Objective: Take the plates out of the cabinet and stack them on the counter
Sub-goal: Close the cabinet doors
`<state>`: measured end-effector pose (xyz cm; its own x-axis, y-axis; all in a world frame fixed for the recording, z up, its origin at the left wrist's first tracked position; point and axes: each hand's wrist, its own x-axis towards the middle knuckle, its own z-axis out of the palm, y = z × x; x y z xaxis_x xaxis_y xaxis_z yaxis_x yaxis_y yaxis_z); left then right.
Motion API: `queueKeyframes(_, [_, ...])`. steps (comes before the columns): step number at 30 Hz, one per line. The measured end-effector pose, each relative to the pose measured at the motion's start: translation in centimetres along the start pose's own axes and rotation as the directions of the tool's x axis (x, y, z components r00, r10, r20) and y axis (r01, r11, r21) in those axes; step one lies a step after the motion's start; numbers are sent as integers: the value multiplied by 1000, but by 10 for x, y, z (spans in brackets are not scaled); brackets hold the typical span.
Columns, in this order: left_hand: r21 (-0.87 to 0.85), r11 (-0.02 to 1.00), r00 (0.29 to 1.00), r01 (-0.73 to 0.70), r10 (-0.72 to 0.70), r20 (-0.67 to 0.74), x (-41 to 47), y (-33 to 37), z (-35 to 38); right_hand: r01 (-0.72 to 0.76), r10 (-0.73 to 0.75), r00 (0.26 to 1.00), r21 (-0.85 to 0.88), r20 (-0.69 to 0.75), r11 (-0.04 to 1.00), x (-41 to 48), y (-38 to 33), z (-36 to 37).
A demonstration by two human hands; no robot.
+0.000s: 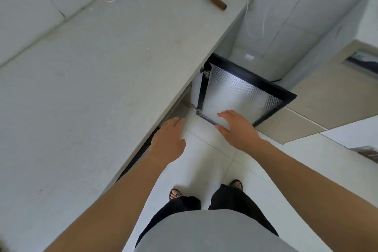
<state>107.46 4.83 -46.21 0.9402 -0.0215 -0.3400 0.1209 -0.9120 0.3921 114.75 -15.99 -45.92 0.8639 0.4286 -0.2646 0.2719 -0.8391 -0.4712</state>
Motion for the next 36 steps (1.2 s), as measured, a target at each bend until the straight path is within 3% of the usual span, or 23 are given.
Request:
queueKeyframes(7, [6, 998, 998, -55, 55, -12, 52, 62, 0, -96, 101, 990, 64, -95, 993, 2, 70, -50])
queueKeyframes(17, [-15, 1000, 1000, 18, -18, -13, 148, 180, 25, -124, 143, 980, 140, -137, 982, 46, 199, -129])
queueKeyframes(26, [-17, 999, 998, 51, -51, -23, 223, 248, 28, -159, 165, 986, 147, -29, 976, 75, 264, -148])
queueKeyframes(32, [-24, 999, 999, 26, -25, 19, 250, 250, 29, -240, 230, 969, 112, 93, 964, 89, 279, -131])
queueKeyframes(36, [-34, 999, 998, -5, 7, 57, 255, 237, 28, -280, 274, 959, 97, 73, 955, 93, 275, -120])
